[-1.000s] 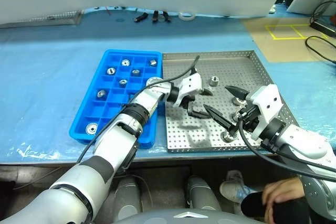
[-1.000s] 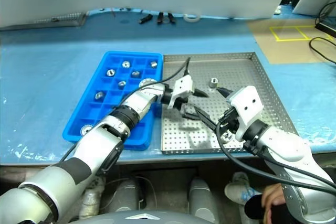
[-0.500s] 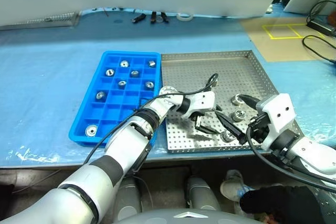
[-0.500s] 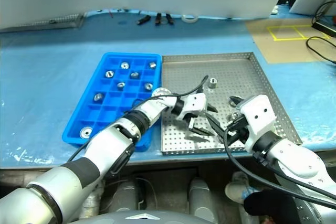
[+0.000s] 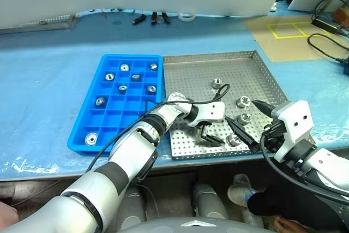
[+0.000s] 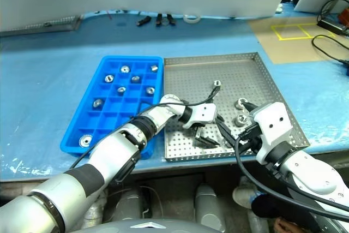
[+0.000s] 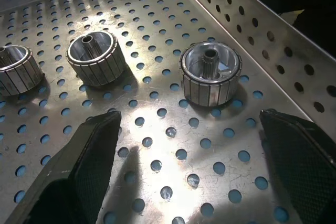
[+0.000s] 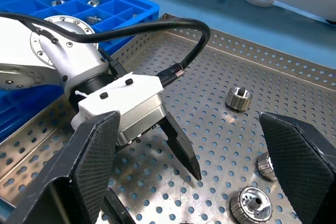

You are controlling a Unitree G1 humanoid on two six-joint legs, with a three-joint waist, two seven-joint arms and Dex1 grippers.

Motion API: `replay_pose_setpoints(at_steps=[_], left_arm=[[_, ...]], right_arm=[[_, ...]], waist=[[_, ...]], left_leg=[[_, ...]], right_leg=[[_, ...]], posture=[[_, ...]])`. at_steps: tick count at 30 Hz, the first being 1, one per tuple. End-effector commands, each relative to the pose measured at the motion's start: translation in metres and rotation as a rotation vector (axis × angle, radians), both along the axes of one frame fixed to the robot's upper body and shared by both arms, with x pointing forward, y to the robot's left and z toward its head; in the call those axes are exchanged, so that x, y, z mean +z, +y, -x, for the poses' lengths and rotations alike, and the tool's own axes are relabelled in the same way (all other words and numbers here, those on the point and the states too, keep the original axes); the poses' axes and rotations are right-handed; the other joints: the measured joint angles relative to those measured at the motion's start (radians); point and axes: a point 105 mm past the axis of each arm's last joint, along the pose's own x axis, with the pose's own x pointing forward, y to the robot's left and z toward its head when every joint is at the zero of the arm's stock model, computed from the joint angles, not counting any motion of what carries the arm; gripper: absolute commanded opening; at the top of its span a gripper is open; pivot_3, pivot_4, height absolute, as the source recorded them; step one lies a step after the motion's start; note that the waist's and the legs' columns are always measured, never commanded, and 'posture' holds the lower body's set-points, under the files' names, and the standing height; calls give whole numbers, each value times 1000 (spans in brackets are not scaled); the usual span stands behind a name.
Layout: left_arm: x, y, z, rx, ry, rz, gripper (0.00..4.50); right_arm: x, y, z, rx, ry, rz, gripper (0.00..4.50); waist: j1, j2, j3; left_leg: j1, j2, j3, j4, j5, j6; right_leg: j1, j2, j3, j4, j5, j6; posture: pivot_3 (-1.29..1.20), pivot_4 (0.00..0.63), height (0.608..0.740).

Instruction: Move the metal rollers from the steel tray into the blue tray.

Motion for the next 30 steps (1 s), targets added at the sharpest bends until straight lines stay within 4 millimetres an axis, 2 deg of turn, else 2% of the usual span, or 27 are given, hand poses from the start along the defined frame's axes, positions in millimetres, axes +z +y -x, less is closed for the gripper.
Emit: replay_pose_setpoints(at_steps=[1, 5, 10, 17, 20, 25, 30], left_arm=[[16, -48, 33, -88, 58, 119, 4460], [20, -42, 22, -36, 47, 135, 4460], [42, -36, -7, 126, 28, 219, 4460], [74, -15, -68, 544, -38, 328, 4460], [82, -8, -86, 710, -70, 349, 4460], [80, -4, -99, 906, -50, 350, 4460], [76, -13, -94, 929, -51, 332, 4460]], right_arm=[[9, 9, 6, 22, -45, -16, 4500], [9, 8, 6, 6, -43, -20, 4500], [9, 9, 4, -4, -51, -23, 4500], [6, 8, 0, -9, -56, -14, 4500], [4, 7, -1, -13, -60, -12, 4500], [3, 8, 1, -23, -66, -11, 4500], [0, 5, 3, -58, -67, -14, 4500]], waist=[[-7, 0, 0], [-16, 0, 0], [-15, 0, 0], [-13, 0, 0], [-13, 0, 0], [-14, 0, 0], [-16, 0, 0]], left_leg=[[-1, 0, 0, 0, 0, 0], [-3, -1, 0, 0, -2, 3], [-5, -1, 0, 0, -3, 5], [-5, -3, 0, 2, -4, 6], [-5, -3, 0, 2, -4, 6], [-6, -3, 0, 2, -4, 6], [-8, -3, 0, 2, -5, 7]], right_leg=[[0, 0, 0, -1, 0, 0], [0, -1, -1, -6, 1, 2], [0, -2, -1, -9, 2, 2], [1, -4, -2, -9, 2, 3], [1, -4, -2, -9, 2, 3], [1, -4, -2, -9, 2, 3], [1, -4, -3, -11, 2, 4]], posture=[[-668, 150, 740], [-652, 150, 740], [-631, 150, 740], [-604, 150, 740], [-608, 150, 740], [-638, 150, 740], [-680, 150, 740]])
